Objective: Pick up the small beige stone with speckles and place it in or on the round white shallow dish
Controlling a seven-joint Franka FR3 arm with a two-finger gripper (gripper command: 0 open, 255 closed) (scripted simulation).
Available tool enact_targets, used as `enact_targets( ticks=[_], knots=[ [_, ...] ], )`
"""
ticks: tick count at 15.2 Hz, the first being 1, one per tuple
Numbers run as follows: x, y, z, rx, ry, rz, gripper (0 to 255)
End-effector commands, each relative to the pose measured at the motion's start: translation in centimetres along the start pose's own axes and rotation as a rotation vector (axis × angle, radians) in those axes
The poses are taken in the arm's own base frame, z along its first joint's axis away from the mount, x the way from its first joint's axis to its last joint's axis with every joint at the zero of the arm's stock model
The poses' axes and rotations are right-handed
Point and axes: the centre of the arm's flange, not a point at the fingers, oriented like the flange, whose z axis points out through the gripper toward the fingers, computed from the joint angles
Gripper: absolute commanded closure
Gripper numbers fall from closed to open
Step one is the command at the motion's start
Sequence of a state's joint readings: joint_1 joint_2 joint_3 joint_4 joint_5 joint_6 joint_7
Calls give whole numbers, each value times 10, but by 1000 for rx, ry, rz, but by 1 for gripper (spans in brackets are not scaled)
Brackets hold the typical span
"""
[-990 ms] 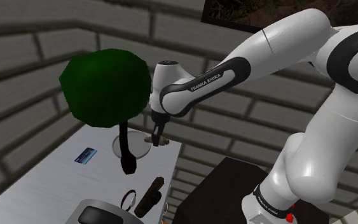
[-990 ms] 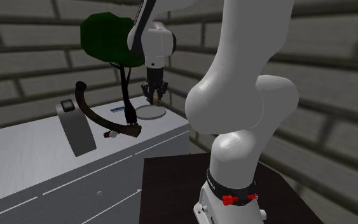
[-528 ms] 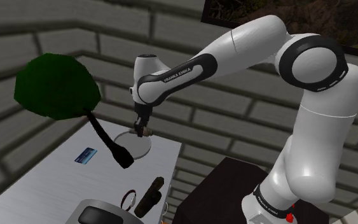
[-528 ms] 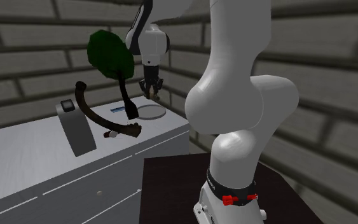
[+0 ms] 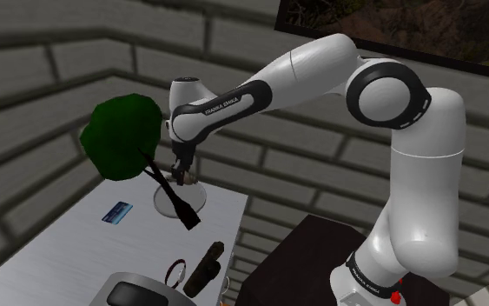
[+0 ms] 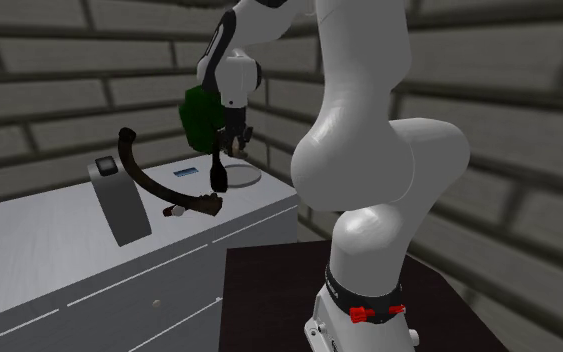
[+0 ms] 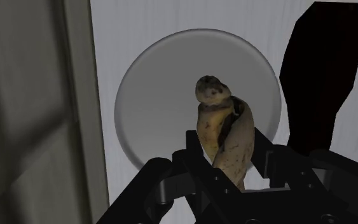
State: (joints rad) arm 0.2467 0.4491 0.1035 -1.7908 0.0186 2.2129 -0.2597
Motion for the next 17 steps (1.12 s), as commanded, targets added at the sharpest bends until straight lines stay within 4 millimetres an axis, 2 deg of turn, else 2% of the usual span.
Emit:
enact_targets(
  ticks=[1,8,16,17],
  knots=[
    [2,0,9,0,0,0,255],
    [2,2,46,0,0,0,255],
    [2,2,46,0,0,0,255],
    [1,2,46,0,0,0,0]
  ],
)
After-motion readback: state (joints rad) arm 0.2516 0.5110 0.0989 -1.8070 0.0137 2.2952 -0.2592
